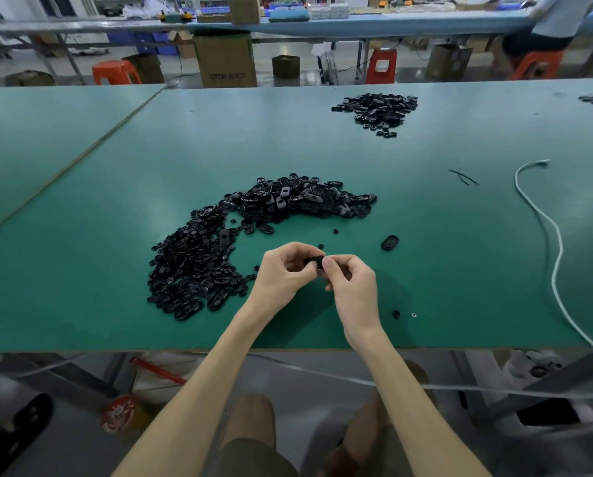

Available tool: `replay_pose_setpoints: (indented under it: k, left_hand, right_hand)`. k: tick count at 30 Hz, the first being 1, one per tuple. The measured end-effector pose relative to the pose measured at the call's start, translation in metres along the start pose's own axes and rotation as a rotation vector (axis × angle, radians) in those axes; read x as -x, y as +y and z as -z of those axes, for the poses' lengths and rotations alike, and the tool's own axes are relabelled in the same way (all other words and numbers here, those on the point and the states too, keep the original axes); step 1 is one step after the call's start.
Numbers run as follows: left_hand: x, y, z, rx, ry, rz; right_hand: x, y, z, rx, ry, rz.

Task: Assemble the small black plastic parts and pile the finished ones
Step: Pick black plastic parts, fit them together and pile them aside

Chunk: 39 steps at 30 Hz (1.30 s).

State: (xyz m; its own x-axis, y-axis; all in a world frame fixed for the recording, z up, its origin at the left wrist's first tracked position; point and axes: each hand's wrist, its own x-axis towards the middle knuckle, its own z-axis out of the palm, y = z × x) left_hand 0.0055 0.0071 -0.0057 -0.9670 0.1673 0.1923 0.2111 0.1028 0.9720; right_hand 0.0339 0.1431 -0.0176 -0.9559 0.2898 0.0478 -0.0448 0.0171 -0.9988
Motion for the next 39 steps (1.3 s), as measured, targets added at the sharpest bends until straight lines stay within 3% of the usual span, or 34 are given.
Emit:
replay_pose_setpoints:
  k: [11, 19, 29, 33, 37, 39]
  left_hand:
    - [0.0, 0.003, -0.001, -0.039, 0.014, -0.009]
    - [0.0, 0.001, 0.006, 0.114, -0.046, 0.033]
    - [-0.002, -0.001, 0.003, 0.081, 0.025, 0.015]
    - [-0.012, 0.022, -0.01, -0.018, 0.095, -0.071]
    - [-0.03, 0.05, -0.048, -0.193, -0.124, -0.107]
    - [-0.038, 0.054, -0.069, -0.353, -0.211, -0.11]
  right_hand:
    - [0.001, -0.005, -0.001, 0.057, -0.015, -0.001]
    - [0.002, -0.005, 0.003, -0.027, 0.04, -0.018]
    - [0.004, -0.008, 0.0, -0.026, 0.027, -0.025]
    - [0.002, -0.009, -0.002, 0.039, 0.024, -0.02]
    - [0.004, -0.007, -0.005, 0.318, -0.07, 0.018]
    - [0.005, -0.008, -0.001, 0.445, -0.12, 0.162]
